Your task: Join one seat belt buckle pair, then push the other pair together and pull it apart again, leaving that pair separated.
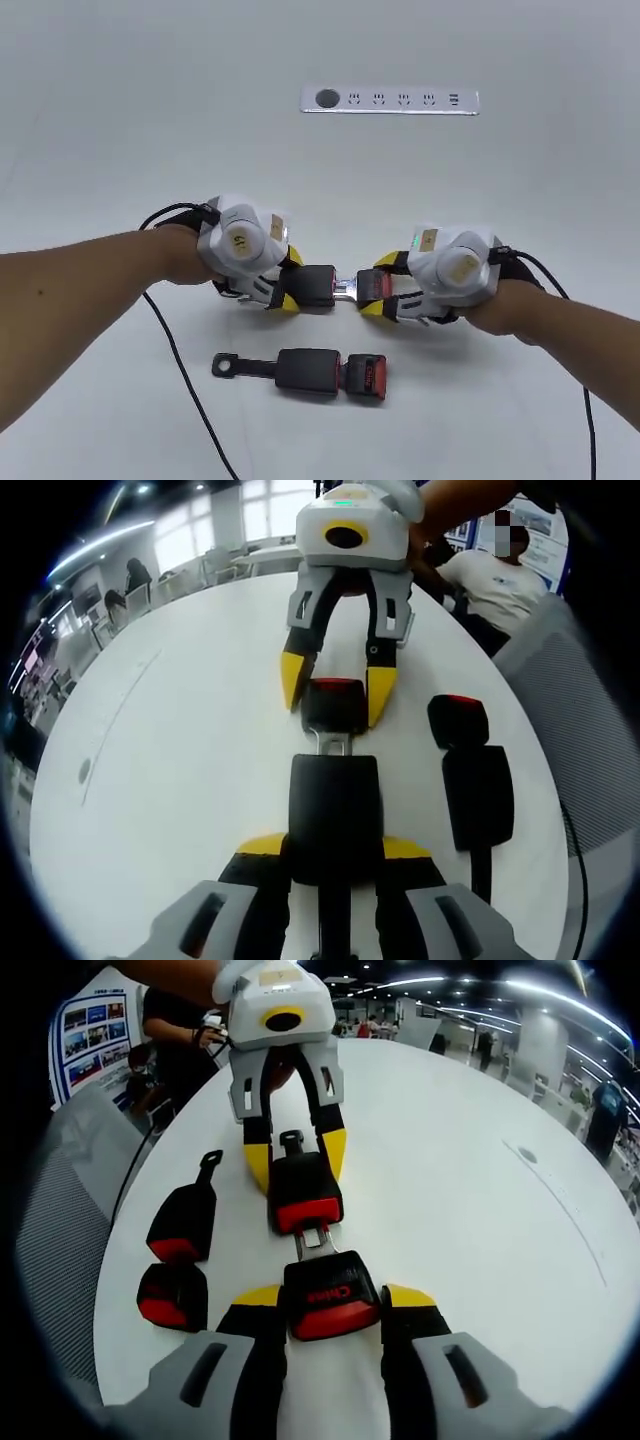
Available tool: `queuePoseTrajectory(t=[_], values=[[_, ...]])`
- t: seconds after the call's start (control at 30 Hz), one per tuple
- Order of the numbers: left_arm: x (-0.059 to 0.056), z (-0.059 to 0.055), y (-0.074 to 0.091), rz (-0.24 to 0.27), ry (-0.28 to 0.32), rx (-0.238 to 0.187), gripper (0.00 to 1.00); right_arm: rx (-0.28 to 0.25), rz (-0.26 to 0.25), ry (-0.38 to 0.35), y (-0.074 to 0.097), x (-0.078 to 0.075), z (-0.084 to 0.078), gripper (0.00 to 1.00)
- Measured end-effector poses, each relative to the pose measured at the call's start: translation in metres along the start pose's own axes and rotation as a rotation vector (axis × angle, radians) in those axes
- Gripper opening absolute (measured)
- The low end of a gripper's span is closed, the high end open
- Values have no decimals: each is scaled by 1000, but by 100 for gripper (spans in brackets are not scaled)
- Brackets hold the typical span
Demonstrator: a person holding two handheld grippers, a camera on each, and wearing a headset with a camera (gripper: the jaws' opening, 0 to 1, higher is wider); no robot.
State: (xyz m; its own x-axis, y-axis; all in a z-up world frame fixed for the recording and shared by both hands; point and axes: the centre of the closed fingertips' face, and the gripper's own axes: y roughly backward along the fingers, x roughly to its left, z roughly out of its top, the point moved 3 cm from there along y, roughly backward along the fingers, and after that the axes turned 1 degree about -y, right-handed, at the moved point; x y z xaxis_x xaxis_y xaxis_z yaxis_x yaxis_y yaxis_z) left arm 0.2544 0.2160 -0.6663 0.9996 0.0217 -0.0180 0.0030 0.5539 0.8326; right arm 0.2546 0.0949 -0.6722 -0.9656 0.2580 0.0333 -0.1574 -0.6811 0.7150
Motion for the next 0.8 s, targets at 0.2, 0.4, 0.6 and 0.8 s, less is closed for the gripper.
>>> queuePoseTrajectory(t=[0.2, 0.4, 0.6, 0.8], values=[[0, 1, 0, -2, -1, -3, 33, 5, -4, -11, 10, -6, -12, 35], [0, 1, 0, -4, -3, 0, 33, 9, -8, -12, 21, -9, -21, 35], [0, 1, 0, -6, -3, 0, 33, 13, -17, -21, 34, -10, -32, 36], [1, 1, 0, -8, -4, -3, 33, 16, -22, -27, 42, -14, -41, 36]])
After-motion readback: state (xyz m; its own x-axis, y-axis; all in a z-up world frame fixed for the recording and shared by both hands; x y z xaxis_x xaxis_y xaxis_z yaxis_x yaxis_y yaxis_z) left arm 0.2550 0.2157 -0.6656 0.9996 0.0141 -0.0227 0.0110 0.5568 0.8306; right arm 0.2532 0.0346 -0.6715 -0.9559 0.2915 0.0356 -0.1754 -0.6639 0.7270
